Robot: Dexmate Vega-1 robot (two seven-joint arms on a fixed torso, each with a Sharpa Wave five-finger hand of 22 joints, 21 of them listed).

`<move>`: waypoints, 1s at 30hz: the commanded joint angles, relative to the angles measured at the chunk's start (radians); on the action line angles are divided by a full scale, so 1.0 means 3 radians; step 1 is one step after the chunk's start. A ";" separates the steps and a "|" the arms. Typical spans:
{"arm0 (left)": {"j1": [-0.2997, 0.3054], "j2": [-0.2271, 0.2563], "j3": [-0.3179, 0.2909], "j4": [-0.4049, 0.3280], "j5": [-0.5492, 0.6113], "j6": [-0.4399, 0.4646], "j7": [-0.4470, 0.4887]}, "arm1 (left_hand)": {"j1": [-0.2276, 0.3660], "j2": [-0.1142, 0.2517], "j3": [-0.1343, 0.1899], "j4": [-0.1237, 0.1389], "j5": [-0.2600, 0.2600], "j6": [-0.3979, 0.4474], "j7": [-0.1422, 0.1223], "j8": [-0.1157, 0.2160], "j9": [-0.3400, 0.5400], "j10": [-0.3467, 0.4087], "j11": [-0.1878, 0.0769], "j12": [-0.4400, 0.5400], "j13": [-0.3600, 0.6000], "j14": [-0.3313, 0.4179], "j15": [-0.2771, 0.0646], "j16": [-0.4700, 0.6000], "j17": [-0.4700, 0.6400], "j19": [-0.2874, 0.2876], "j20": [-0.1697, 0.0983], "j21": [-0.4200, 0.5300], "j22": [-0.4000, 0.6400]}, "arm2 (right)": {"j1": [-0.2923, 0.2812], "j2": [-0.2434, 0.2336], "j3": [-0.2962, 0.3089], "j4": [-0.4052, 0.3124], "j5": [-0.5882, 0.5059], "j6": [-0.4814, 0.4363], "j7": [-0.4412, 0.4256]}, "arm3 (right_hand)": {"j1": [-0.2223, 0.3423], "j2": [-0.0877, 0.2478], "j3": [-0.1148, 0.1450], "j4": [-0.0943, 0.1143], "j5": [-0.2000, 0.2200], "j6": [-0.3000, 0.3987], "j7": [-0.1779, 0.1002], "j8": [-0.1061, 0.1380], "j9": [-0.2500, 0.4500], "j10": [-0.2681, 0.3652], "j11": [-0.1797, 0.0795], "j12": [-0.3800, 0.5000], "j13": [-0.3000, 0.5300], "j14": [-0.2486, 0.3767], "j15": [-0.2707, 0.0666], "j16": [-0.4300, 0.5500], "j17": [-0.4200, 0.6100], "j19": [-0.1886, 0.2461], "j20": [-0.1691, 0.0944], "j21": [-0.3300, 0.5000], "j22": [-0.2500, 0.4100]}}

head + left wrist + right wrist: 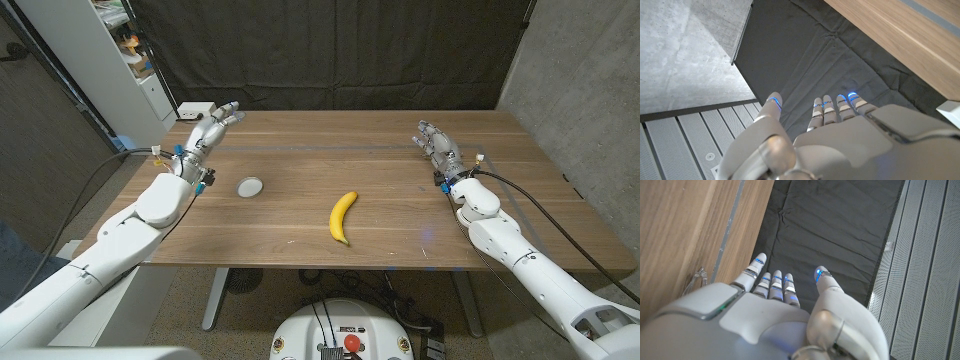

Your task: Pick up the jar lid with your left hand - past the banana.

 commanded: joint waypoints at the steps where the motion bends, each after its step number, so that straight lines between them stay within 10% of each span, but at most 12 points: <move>1: 0.0232 0.0120 -0.0239 -0.0146 0.0464 0.0055 0.0250 | 0.0091 -0.0008 0.0028 -0.0026 0.0020 0.0056 -0.0008 0.0038 0.0015 0.0049 -0.0014 0.0015 0.0012 0.0047 0.0007 0.0023 0.0010 0.0041 0.0012 0.0031 0.0011 | 0.0000 0.0012 -0.0020 -0.0028 -0.0028 -0.0012 -0.0044 | 0.0023 -0.0009 0.0017 -0.0005 0.0021 0.0015 -0.0006 0.0001 0.0013 0.0026 -0.0014 -0.0004 0.0005 0.0021 -0.0003 0.0016 0.0004 0.0018 -0.0005 0.0017 0.0013; 30: 0.0528 0.0402 -0.0569 -0.0698 0.1476 0.0911 0.0265 | 0.0440 -0.0186 0.0078 -0.0054 0.0091 -0.0038 -0.0097 0.0016 0.0026 0.0068 -0.0119 0.0024 0.0047 0.0146 -0.0051 0.0025 0.0017 0.0171 0.0052 0.0044 0.0007 | 0.0044 -0.0028 -0.0015 -0.0001 -0.0045 -0.0059 -0.0037 | 0.0030 -0.0010 0.0031 -0.0010 0.0022 0.0030 -0.0020 0.0006 0.0013 0.0028 -0.0017 -0.0005 0.0005 0.0041 -0.0021 0.0018 0.0003 0.0021 -0.0007 0.0018 0.0013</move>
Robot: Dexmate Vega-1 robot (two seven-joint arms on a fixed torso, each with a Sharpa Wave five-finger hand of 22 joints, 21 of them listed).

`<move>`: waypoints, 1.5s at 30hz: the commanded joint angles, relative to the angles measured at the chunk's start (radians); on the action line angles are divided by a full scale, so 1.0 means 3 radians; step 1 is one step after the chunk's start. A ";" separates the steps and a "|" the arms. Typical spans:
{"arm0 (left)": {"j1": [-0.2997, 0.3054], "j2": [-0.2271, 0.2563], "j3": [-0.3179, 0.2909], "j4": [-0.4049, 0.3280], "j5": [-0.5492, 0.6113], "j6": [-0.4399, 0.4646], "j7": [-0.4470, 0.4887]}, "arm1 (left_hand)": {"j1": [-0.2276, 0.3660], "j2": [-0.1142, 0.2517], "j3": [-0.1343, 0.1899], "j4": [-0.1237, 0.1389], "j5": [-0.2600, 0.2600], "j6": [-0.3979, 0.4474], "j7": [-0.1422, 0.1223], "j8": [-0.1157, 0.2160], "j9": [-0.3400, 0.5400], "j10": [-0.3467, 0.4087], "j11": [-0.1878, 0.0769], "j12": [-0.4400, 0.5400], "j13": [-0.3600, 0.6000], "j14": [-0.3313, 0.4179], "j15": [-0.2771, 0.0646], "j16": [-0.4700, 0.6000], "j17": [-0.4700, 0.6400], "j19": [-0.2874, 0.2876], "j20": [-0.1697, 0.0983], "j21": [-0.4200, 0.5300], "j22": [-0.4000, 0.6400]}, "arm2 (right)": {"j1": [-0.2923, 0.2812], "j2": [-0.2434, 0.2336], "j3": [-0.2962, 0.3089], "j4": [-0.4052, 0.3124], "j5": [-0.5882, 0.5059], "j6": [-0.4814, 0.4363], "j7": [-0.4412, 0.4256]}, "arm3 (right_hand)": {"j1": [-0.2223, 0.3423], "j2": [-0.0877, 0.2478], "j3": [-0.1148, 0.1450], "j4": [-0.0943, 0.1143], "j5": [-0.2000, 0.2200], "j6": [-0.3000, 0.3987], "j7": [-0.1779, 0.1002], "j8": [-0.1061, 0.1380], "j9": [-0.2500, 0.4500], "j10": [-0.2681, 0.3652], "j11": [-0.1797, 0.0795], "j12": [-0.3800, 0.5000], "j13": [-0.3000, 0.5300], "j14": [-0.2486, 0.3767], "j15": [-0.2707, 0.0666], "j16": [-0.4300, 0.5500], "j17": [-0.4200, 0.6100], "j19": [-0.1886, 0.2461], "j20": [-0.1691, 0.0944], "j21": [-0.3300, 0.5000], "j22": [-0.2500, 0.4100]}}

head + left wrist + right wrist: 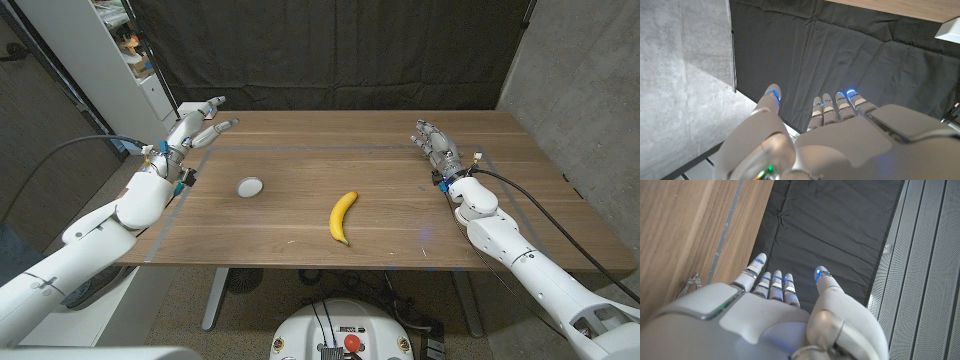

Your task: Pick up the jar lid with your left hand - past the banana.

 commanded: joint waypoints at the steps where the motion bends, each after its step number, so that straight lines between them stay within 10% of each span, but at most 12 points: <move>1: 0.0041 0.0142 -0.0077 -0.0191 0.0381 0.0378 -0.0098 | 0.0076 -0.0016 0.0028 -0.0005 0.0026 -0.0016 -0.0014 -0.0009 0.0010 -0.0002 -0.0030 0.0024 0.0018 0.0019 0.0013 0.0024 0.0018 0.0027 0.0028 0.0020 0.0006 | 0.0023 -0.0020 0.0012 0.0016 -0.0002 -0.0033 -0.0009 | 0.0031 -0.0010 0.0032 -0.0012 0.0022 0.0030 -0.0022 0.0006 0.0013 0.0029 -0.0014 -0.0005 0.0005 0.0031 -0.0006 0.0018 0.0007 0.0021 -0.0005 0.0018 0.0013; 19: 0.0023 0.0452 -0.0070 -0.0480 0.0649 0.0880 -0.0528 | 0.0297 -0.0147 0.0046 -0.0002 0.0072 0.0025 -0.0043 0.0022 0.0017 0.0049 -0.0064 0.0050 0.0042 0.0068 -0.0012 0.0025 0.0022 0.0105 0.0092 0.0024 0.0007 | 0.0085 0.0023 -0.0016 0.0018 -0.0035 -0.0077 -0.0070 | 0.0031 0.0001 0.0046 -0.0007 0.0025 0.0023 -0.0024 0.0001 0.0012 0.0024 -0.0020 -0.0008 0.0005 0.0048 -0.0011 0.0024 0.0011 0.0040 -0.0010 0.0025 0.0013; 26: 0.0082 0.0542 -0.0108 -0.0636 0.0678 0.1089 -0.0709 | 0.0568 -0.0311 0.0051 0.0014 0.0106 0.0016 -0.0043 0.0022 0.0022 0.0054 -0.0053 0.0058 0.0072 0.0105 -0.0017 0.0017 0.0025 0.0314 0.0468 0.0067 0.0012 | 0.0100 0.0050 -0.0016 0.0043 -0.0019 -0.0071 -0.0073 | 0.0029 0.0002 0.0049 -0.0005 0.0026 0.0023 -0.0030 0.0001 0.0012 0.0023 -0.0019 -0.0008 0.0005 0.0050 -0.0009 0.0024 0.0013 0.0043 -0.0007 0.0025 0.0013; 45: 0.0441 0.0600 -0.0329 -0.0939 0.1173 0.1526 -0.0809 | 0.0644 -0.0457 -0.0038 0.0110 0.0095 0.0138 -0.0164 0.0043 0.0031 0.0173 -0.0059 0.0116 0.0120 0.0370 -0.0042 0.0095 0.0046 0.0748 0.0570 0.0200 0.0058 | 0.0070 0.0003 0.0004 -0.0027 -0.0014 -0.0091 -0.0072 | 0.0033 0.0000 0.0062 -0.0008 0.0029 0.0032 -0.0037 0.0004 0.0013 0.0019 -0.0026 -0.0010 0.0005 0.0061 -0.0001 0.0024 0.0014 0.0048 0.0003 0.0024 0.0012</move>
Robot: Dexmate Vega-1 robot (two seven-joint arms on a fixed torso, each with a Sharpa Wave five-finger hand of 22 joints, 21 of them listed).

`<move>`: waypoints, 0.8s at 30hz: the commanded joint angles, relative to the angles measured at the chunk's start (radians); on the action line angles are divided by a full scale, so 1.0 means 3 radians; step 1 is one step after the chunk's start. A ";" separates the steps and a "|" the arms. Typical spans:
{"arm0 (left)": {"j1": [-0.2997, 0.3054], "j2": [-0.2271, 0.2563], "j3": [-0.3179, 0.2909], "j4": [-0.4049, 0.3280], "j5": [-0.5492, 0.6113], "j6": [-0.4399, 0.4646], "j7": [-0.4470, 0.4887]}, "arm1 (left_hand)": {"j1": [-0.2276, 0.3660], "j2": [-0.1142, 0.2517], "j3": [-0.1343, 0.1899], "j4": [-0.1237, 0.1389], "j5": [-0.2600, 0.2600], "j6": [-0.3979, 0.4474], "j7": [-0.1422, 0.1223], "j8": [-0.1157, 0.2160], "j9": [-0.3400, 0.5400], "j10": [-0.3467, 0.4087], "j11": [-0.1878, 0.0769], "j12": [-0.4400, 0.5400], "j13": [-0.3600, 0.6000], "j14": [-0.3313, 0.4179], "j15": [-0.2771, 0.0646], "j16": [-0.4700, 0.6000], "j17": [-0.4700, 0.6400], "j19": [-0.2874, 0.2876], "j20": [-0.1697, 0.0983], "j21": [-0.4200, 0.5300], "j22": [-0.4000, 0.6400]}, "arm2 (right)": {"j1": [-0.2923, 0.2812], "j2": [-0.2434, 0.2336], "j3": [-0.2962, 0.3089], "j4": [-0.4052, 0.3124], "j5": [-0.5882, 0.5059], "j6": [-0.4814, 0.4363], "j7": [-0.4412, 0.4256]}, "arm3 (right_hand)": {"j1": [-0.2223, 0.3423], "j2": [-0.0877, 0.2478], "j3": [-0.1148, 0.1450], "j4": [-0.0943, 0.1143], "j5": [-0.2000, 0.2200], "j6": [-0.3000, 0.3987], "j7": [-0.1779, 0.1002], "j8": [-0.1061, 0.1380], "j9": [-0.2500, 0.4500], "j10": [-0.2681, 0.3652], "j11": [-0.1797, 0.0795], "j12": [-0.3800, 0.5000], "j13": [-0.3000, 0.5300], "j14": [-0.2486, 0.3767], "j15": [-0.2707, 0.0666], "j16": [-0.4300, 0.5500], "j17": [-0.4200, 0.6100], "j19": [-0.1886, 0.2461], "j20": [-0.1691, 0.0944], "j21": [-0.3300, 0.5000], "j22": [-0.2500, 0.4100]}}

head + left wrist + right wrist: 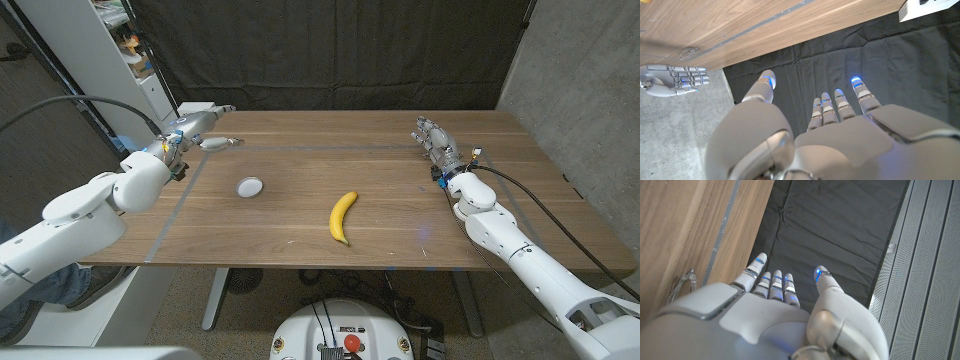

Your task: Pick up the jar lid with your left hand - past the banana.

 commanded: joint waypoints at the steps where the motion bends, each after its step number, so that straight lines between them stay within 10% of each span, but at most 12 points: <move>1: 0.0200 0.0039 -0.0101 -0.0169 0.0383 0.0303 -0.0077 | -0.0024 -0.0054 -0.0024 0.0040 0.0001 0.0028 -0.0037 0.0017 0.0016 0.0039 -0.0014 0.0020 0.0022 0.0081 0.0004 0.0042 0.0014 0.0102 0.0010 0.0044 0.0019 | -0.0020 -0.0030 0.0008 -0.0038 0.0003 -0.0014 0.0005 | 0.0033 0.0000 0.0038 -0.0003 0.0016 0.0012 -0.0020 0.0003 0.0013 0.0001 -0.0009 -0.0010 0.0003 0.0023 -0.0002 0.0024 0.0009 0.0011 0.0004 0.0024 0.0012; 16: 0.0105 0.0132 0.0153 -0.0195 0.0805 0.0635 -0.0242 | -0.0136 -0.0021 -0.0113 0.0112 -0.0027 0.0452 -0.0345 0.0137 0.0043 0.0308 -0.0171 0.0151 0.0109 0.0386 -0.0031 0.0151 0.0083 0.0454 0.0019 0.0150 0.0051 | -0.0101 -0.0101 0.0032 -0.0100 0.0017 -0.0062 -0.0003 | 0.0029 0.0004 0.0041 0.0002 0.0017 0.0015 -0.0031 0.0004 0.0013 -0.0008 -0.0011 -0.0014 0.0003 0.0031 0.0007 0.0027 0.0013 0.0010 0.0027 0.0022 0.0012; 24: -0.0052 0.0255 0.0335 -0.0237 0.0812 0.0797 -0.0468 | -0.0161 -0.0035 -0.0139 0.0114 -0.0032 0.0433 -0.0372 0.0116 0.0048 0.0266 -0.0160 0.0143 0.0136 0.0358 -0.0014 0.0139 0.0097 0.0493 0.0019 0.0157 0.0054 | -0.0114 -0.0144 0.0042 -0.0155 -0.0001 -0.0077 -0.0007 | 0.0028 0.0003 0.0038 0.0002 0.0016 0.0012 -0.0035 0.0002 0.0013 -0.0017 -0.0015 -0.0017 0.0003 0.0034 0.0005 0.0028 0.0014 0.0009 0.0037 0.0020 0.0012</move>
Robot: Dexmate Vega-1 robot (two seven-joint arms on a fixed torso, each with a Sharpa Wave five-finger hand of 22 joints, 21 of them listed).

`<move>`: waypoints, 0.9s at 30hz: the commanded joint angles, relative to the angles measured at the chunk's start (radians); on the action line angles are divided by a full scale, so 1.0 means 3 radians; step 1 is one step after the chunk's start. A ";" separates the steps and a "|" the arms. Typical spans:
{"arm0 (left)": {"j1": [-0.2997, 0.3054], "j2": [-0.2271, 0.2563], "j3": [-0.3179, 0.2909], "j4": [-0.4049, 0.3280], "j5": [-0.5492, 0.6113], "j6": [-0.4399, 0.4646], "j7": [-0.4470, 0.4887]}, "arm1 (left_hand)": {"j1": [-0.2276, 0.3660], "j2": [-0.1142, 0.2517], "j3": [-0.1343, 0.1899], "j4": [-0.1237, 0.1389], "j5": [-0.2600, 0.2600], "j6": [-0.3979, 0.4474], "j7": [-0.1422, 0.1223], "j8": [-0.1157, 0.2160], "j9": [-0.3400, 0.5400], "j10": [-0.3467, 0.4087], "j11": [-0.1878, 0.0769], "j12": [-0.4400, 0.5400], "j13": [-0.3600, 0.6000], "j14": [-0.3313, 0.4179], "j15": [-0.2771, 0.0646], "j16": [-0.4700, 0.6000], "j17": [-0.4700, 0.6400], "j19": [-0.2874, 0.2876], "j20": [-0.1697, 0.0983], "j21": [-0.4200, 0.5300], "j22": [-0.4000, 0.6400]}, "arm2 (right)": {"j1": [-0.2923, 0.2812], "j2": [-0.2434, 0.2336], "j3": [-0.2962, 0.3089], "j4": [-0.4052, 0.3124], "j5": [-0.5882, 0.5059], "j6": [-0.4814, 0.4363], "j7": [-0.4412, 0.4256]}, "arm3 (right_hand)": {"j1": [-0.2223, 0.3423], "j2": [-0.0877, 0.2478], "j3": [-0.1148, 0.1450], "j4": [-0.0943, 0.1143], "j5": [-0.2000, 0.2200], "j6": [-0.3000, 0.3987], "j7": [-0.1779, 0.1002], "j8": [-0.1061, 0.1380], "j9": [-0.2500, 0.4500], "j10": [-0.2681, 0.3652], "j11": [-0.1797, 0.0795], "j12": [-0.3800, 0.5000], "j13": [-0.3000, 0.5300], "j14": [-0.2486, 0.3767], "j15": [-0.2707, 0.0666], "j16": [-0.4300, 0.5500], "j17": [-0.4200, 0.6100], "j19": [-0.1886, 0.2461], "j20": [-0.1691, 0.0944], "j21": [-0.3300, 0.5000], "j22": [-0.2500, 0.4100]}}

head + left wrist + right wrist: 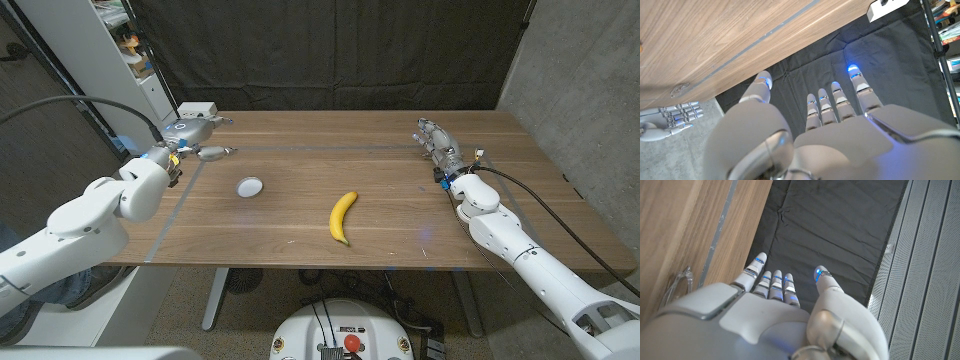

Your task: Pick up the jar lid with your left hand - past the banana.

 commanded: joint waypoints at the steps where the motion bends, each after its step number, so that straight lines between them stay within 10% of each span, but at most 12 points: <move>1: -0.0186 0.0150 0.0250 -0.0049 0.0110 0.0267 -0.0299 | -0.0035 -0.0015 -0.0024 -0.0004 -0.0017 -0.0037 -0.0008 -0.0026 0.0018 -0.0054 0.0016 -0.0012 0.0024 -0.0032 0.0008 -0.0012 0.0022 0.0051 0.0007 0.0022 0.0007 | -0.0040 -0.0063 0.0020 -0.0083 -0.0007 -0.0044 -0.0012 | 0.0028 0.0002 0.0013 0.0000 0.0017 -0.0007 -0.0019 0.0001 0.0013 -0.0005 -0.0005 -0.0016 0.0004 0.0035 0.0007 0.0028 0.0015 0.0013 0.0034 0.0020 0.0012; 27: -0.0669 0.0281 0.0840 -0.0001 -0.0291 0.0623 -0.0517 | -0.0008 -0.0012 -0.0042 -0.0030 -0.0013 -0.0270 0.0022 -0.0130 0.0032 -0.0266 0.0053 -0.0073 0.0088 -0.0104 0.0077 -0.0046 0.0045 0.0187 0.0007 0.0042 0.0002 | -0.0041 -0.0123 0.0027 -0.0165 -0.0019 -0.0084 0.0016 | 0.0034 -0.0003 0.0019 -0.0007 0.0019 -0.0007 -0.0023 0.0001 0.0014 -0.0011 -0.0003 -0.0017 0.0004 0.0043 0.0013 0.0027 0.0014 0.0020 0.0051 0.0020 0.0011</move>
